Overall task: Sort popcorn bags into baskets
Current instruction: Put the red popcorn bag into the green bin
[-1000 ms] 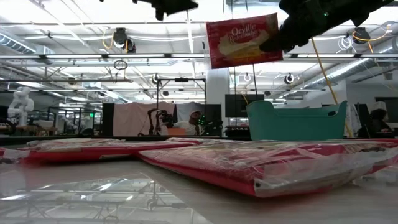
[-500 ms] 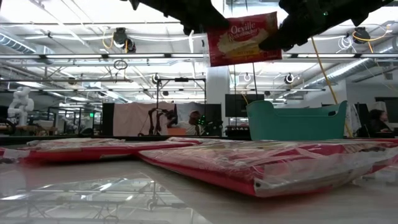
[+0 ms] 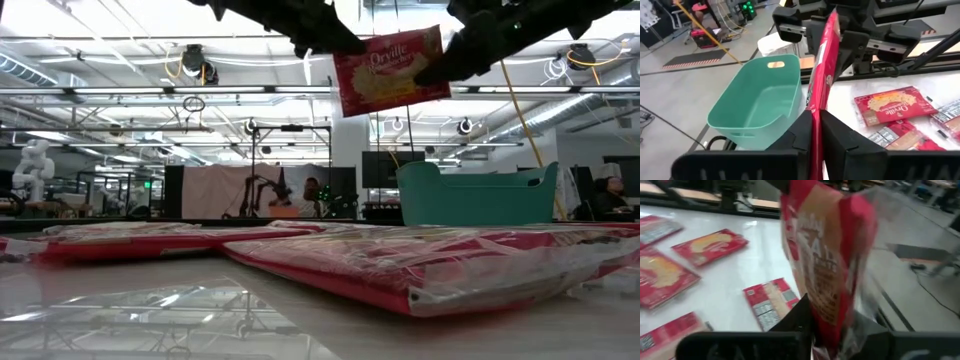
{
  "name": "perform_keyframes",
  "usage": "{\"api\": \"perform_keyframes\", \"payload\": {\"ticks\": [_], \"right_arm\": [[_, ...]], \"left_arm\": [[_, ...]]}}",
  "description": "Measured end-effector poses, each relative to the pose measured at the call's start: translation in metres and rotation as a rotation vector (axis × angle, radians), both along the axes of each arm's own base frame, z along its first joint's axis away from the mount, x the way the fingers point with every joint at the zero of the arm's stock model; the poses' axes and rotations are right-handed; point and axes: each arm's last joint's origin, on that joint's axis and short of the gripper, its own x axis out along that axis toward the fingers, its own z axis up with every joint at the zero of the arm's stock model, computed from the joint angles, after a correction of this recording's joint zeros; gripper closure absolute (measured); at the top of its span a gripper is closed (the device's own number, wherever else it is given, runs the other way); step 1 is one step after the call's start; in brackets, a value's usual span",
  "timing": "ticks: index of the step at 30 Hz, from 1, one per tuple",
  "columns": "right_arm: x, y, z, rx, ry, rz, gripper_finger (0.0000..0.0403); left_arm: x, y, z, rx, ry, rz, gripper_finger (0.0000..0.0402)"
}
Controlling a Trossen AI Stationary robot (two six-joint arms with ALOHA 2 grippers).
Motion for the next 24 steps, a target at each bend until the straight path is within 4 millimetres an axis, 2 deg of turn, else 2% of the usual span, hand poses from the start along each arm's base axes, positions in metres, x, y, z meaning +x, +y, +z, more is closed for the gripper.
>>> {"api": "perform_keyframes", "payload": {"ticks": [4,9,15,19,24], "right_arm": [[-0.005,0.000,0.004,-0.002,-0.026,-0.059,0.0328],[-0.020,0.004,0.013,0.005,-0.065,-0.099,0.0249],[-0.047,0.010,0.031,-0.026,-0.204,-0.314,0.0171],[-0.055,0.017,0.037,-0.041,-0.251,-0.285,0.0153],[-0.050,0.028,0.033,0.004,-0.248,-0.128,0.0163]], "left_arm": [[0.000,0.007,0.004,-0.009,-0.044,-0.063,0.0388],[-0.002,0.017,0.005,0.005,-0.058,-0.066,0.0386],[-0.008,0.044,0.008,0.036,-0.090,-0.041,0.0388],[-0.004,0.062,0.009,0.032,-0.200,-0.029,0.0388],[0.019,0.085,0.014,0.058,-0.187,0.019,0.0388]]}}
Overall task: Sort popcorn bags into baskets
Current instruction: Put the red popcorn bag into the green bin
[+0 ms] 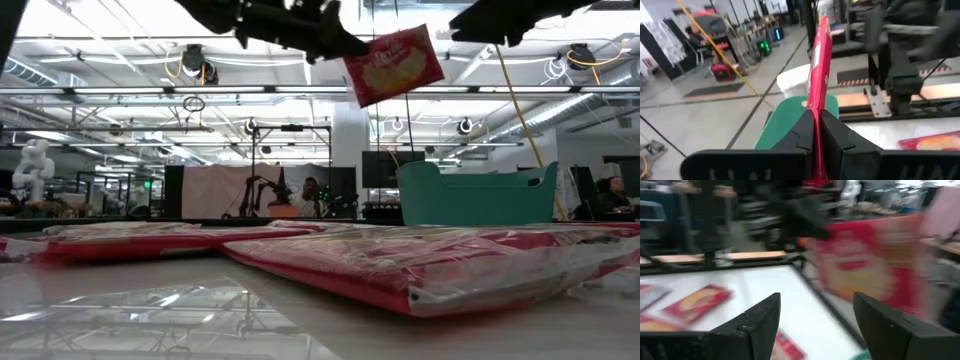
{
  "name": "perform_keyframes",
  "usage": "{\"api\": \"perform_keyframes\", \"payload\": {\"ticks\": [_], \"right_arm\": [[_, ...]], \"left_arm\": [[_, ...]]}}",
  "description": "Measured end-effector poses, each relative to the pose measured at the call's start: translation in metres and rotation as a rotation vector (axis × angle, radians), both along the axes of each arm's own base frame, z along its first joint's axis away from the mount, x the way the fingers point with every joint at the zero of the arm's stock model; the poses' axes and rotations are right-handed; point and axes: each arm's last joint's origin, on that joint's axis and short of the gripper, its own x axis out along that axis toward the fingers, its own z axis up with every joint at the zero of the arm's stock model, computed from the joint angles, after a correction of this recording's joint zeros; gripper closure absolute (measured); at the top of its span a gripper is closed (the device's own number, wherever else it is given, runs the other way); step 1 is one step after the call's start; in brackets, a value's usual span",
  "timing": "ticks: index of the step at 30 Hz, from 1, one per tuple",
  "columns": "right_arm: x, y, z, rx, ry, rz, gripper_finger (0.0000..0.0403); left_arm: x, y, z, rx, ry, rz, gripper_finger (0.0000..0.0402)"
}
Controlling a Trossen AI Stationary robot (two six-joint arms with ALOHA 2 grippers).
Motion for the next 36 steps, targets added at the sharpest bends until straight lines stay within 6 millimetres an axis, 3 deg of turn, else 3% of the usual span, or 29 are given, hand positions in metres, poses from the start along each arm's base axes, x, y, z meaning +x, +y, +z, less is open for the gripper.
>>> {"api": "perform_keyframes", "payload": {"ticks": [7,18,28,36], "right_arm": [[0.011,0.008,-0.031,0.032,0.060,0.059,0.0185],[0.013,0.015,-0.072,0.071,0.142,0.039,0.0213],[0.009,0.023,-0.102,0.149,0.199,0.082,0.0264],[0.008,0.030,-0.103,0.142,0.203,0.130,0.0290]], "left_arm": [[0.042,0.029,0.007,0.004,-0.030,-0.012,0.0388],[0.098,0.051,0.015,0.014,-0.074,-0.040,0.0388],[0.121,0.071,-0.031,-0.052,0.005,-0.021,0.0388],[0.130,0.079,-0.064,-0.063,0.047,-0.012,0.0374]]}}
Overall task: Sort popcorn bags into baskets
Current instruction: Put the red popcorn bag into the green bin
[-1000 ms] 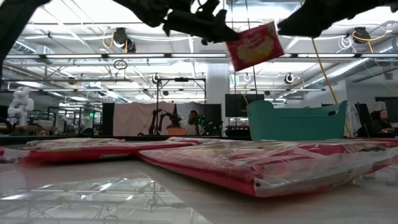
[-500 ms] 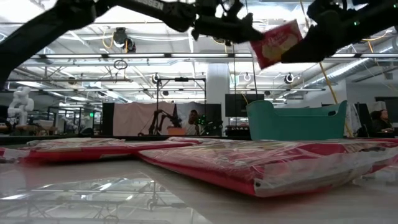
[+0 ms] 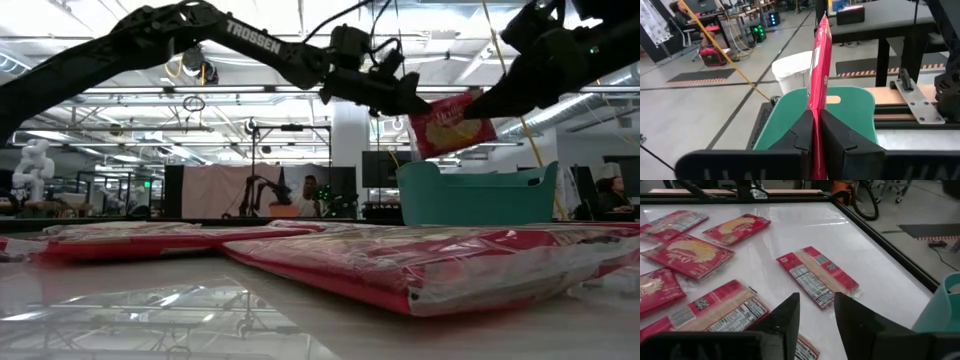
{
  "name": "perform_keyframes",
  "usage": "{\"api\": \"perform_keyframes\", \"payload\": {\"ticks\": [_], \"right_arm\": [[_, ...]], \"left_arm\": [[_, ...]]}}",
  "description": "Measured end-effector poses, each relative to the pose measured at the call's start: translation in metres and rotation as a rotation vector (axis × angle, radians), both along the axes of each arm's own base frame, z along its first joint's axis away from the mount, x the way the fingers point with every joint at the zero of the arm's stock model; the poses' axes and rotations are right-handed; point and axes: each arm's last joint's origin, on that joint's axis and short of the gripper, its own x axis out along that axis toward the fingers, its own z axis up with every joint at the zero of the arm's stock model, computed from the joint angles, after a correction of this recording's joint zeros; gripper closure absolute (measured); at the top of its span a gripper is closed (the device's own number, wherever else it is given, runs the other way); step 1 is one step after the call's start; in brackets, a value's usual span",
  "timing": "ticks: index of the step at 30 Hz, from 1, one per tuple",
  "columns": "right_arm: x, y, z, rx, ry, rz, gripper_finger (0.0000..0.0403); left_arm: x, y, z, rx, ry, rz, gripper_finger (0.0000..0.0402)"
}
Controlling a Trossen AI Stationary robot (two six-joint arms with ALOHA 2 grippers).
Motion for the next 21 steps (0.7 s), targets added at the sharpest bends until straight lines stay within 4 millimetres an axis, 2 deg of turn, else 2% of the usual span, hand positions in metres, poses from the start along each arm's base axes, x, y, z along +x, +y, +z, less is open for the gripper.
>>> {"api": "perform_keyframes", "payload": {"ticks": [7,11,17,21], "right_arm": [[-0.001,0.000,0.002,-0.006,-0.010,0.007,0.0296],[-0.001,0.000,0.002,-0.007,-0.012,0.008,0.0296],[-0.001,0.000,0.002,-0.005,-0.018,0.007,0.0296],[-0.002,0.001,0.003,-0.003,-0.024,0.011,0.0297]], "left_arm": [[0.000,0.000,-0.009,-0.045,0.052,-0.002,0.0384],[0.000,0.000,-0.010,-0.051,0.057,-0.001,0.0372],[0.011,0.000,-0.036,-0.038,0.057,0.018,0.0363],[0.013,0.001,-0.043,-0.012,0.050,0.057,0.0363]]}}
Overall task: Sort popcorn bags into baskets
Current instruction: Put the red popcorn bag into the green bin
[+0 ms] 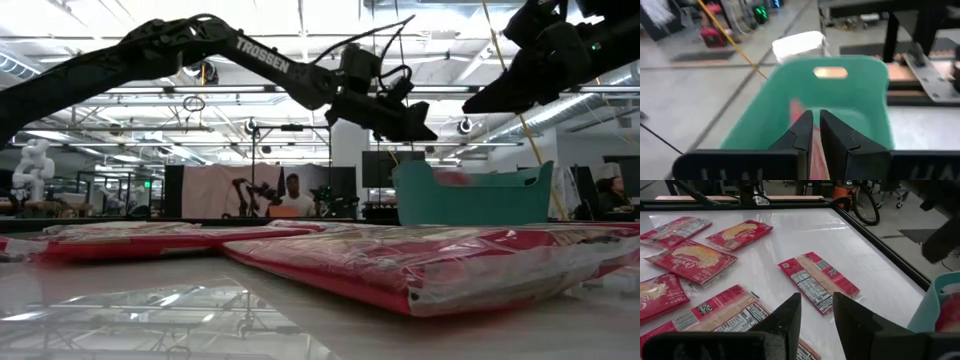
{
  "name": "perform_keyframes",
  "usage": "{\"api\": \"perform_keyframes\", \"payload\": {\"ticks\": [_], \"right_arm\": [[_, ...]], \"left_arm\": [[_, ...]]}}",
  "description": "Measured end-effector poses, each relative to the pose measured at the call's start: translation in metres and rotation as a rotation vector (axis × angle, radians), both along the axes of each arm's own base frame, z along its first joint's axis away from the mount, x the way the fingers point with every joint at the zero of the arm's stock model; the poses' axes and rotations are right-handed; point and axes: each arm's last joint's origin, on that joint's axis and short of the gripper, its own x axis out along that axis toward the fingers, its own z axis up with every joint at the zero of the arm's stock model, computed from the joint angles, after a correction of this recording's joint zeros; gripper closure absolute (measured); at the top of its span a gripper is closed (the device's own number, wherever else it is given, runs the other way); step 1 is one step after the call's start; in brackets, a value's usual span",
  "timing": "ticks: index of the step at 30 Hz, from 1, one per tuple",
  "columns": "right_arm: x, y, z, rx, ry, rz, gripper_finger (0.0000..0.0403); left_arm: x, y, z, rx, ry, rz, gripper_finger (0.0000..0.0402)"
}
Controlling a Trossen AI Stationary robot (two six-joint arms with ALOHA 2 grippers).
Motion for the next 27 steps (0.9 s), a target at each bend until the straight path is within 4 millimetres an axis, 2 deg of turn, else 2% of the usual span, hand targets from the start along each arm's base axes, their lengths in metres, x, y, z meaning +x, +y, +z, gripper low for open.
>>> {"api": "perform_keyframes", "payload": {"ticks": [6,11,16,23,27], "right_arm": [[0.000,0.000,0.000,-0.001,-0.002,0.004,0.0298],[0.000,0.000,0.000,-0.001,-0.001,0.004,0.0298],[-0.001,0.000,0.000,0.016,0.000,-0.010,0.0298],[-0.002,0.000,-0.002,0.018,0.014,-0.014,0.0298],[-0.001,0.000,-0.003,0.027,0.021,-0.018,0.0298]], "left_arm": [[0.000,0.001,-0.005,-0.016,0.012,0.014,0.0362],[0.000,-0.001,0.004,-0.022,-0.023,0.012,0.0362],[-0.009,-0.011,0.035,-0.082,-0.006,0.036,0.0362],[-0.051,-0.036,0.092,-0.191,0.230,0.106,0.0362],[-0.068,-0.067,0.096,-0.186,0.458,0.197,0.0362]]}}
